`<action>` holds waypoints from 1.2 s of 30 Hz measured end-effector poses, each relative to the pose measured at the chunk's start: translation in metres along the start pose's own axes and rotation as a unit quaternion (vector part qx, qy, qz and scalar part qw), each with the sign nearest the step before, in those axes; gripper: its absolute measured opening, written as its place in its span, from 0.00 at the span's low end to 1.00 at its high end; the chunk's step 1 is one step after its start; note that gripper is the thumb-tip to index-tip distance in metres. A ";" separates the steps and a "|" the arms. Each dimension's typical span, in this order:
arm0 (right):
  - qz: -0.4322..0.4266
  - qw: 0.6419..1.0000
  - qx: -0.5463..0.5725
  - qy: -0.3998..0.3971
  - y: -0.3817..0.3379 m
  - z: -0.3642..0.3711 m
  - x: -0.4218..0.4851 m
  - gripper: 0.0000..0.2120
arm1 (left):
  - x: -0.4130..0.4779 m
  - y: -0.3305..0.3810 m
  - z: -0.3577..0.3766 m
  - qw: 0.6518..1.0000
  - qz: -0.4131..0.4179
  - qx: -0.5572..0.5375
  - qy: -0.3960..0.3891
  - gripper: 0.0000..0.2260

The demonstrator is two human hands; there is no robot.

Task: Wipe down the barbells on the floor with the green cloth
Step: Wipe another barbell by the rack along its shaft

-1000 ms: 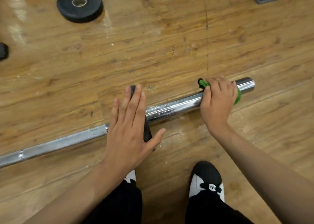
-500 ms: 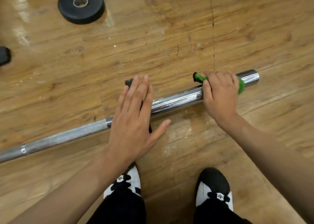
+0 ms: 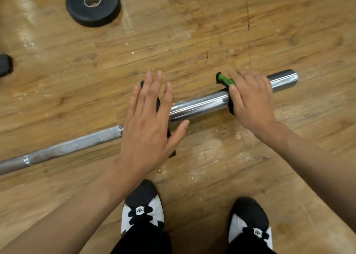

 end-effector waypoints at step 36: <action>0.046 0.985 0.016 0.163 0.024 0.016 0.035 0.23 | 0.085 -0.055 0.018 0.988 -0.131 -0.079 -0.025 0.27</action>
Point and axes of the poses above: each hand's wrist, its own x-axis towards the middle knuckle, its own z-axis out of the palm, y = z × x, the point moved 10 cm from there along x, towards the middle knuckle, and after that the axes turned 9 degrees about -z, right-handed, at the moved point
